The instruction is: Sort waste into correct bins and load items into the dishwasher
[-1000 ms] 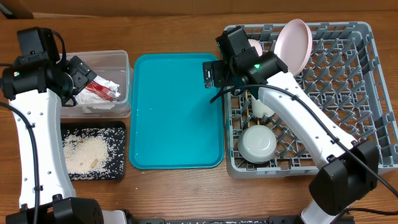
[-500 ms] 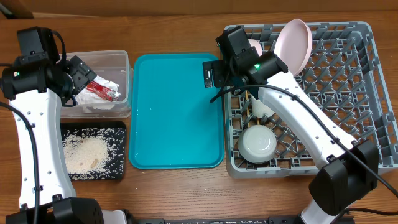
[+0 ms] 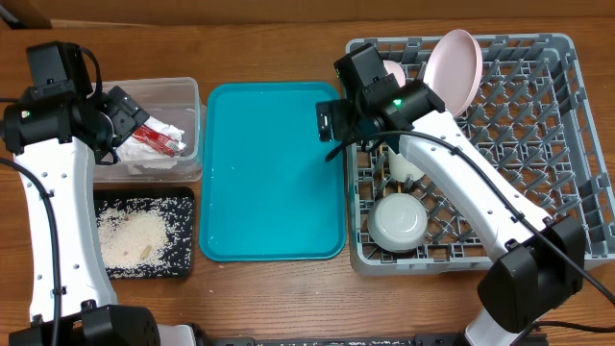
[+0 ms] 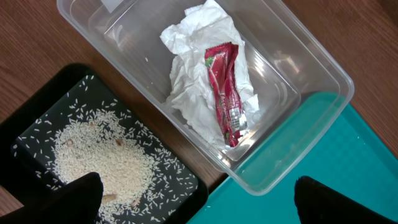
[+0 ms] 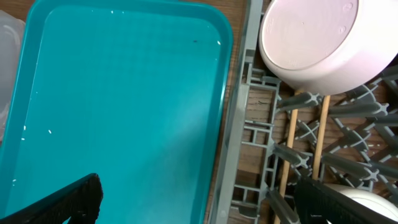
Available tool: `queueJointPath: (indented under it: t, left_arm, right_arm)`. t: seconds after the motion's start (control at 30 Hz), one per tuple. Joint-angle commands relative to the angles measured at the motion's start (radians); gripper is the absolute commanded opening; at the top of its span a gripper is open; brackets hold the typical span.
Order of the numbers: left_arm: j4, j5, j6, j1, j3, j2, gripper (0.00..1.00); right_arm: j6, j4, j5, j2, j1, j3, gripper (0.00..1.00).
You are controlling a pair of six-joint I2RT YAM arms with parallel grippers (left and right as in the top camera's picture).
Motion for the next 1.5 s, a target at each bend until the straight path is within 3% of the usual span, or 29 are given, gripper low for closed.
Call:
queueJointPath:
  t: [0.0,0.63,0.8,1.0,1.2,1.33,1.47]
  left_arm:
    - [0.001,0.001,-0.020,-0.010,0.018,0.007,1.00]
    - [0.001,0.001,-0.020,-0.009,0.018,0.007,1.00]
    - [0.001,0.001,-0.020,-0.010,0.018,0.007,1.00]
    - [0.004,-0.002,-0.021,-0.008,0.018,0.007,1.00]
    - [0.004,-0.002,-0.020,-0.008,0.018,0.007,1.00]
    - [0.004,-0.002,-0.020,-0.008,0.018,0.007,1.00]
    - [0.004,-0.002,-0.020,-0.008,0.018,0.007,1.00]
  right_arm:
    - [-0.003,0.007,0.000,-0.038,-0.002,0.008,1.00]
    - [-0.006,0.015,0.000,-0.540,-0.063,-0.051,1.00]
    - [-0.006,0.119,0.000,-0.807,-0.127,-0.261,1.00]
    - [-0.002,0.380,0.000,-1.184,-0.242,-0.683,1.00]
    - [0.043,0.517,-0.006,-1.561,-0.362,-1.099,1.00]
    - [0.111,0.612,-0.011,-1.680,-0.408,-1.269,1.00]
    - [0.113,0.810,-0.028,-1.716,-0.409,-1.397,1.00]
